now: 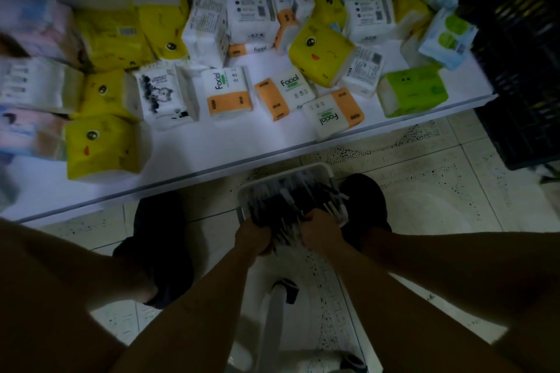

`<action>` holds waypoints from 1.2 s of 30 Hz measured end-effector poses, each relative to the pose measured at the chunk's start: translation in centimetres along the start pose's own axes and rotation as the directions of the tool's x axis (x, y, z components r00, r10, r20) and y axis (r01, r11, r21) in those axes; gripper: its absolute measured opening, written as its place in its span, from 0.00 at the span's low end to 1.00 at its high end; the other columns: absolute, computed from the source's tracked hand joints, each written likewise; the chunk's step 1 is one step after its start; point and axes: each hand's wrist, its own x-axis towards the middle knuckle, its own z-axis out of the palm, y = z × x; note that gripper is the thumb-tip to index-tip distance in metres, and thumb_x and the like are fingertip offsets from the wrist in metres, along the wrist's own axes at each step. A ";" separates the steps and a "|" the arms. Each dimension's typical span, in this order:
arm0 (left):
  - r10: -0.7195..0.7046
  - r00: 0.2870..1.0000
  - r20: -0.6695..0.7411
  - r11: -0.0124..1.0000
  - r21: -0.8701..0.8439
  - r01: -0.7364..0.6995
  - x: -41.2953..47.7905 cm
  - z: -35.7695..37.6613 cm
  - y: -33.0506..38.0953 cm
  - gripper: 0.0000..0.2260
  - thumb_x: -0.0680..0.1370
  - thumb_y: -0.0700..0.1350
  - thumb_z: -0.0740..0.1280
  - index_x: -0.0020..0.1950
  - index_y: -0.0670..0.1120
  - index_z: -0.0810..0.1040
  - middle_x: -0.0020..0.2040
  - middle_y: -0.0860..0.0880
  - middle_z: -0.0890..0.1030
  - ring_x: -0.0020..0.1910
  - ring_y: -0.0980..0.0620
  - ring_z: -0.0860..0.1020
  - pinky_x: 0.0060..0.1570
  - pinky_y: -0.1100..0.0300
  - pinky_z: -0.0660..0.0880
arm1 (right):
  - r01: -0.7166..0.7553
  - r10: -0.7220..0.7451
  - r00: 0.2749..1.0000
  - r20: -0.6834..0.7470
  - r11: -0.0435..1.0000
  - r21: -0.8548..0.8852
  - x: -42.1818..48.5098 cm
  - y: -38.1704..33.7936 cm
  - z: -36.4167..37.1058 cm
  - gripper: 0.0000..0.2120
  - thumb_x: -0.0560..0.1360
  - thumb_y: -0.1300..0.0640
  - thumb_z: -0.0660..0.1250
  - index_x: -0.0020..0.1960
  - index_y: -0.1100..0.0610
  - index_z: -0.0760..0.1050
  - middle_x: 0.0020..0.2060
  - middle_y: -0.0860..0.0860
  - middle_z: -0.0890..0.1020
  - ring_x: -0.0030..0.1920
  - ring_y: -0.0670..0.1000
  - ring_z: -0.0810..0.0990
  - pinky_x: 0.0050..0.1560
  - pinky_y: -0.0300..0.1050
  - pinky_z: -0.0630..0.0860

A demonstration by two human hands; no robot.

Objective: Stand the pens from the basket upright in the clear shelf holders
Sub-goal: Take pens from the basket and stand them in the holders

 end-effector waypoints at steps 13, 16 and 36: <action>0.337 0.940 -0.042 0.941 0.054 -0.335 -9.1 -3.6 0.3 0.18 0.83 0.56 0.50 0.59 0.45 0.72 0.52 0.38 0.79 0.40 0.48 0.76 0.33 0.56 0.77 | 0.211 -0.216 0.954 -0.210 0.976 -0.046 -6.0 -5.3 -1.8 0.14 0.83 0.57 0.51 0.52 0.62 0.73 0.47 0.58 0.77 0.47 0.56 0.77 0.49 0.49 0.71; 0.452 0.890 -0.060 0.891 -0.026 -0.454 -11.6 -5.2 1.4 0.14 0.84 0.49 0.51 0.49 0.45 0.74 0.37 0.46 0.79 0.35 0.50 0.77 0.41 0.50 0.79 | 0.283 -0.254 0.936 -0.245 0.955 0.091 -7.4 -6.5 -2.3 0.14 0.83 0.57 0.54 0.40 0.58 0.69 0.35 0.55 0.75 0.35 0.53 0.75 0.43 0.50 0.74; 0.856 0.412 -0.313 0.421 -0.040 -0.906 -29.0 -16.9 13.7 0.07 0.83 0.42 0.57 0.54 0.42 0.72 0.41 0.50 0.79 0.30 0.55 0.73 0.31 0.60 0.71 | 0.848 -0.702 0.529 -0.476 0.460 0.263 -23.4 -20.7 -10.0 0.08 0.82 0.58 0.58 0.54 0.52 0.76 0.24 0.53 0.74 0.24 0.50 0.74 0.27 0.43 0.73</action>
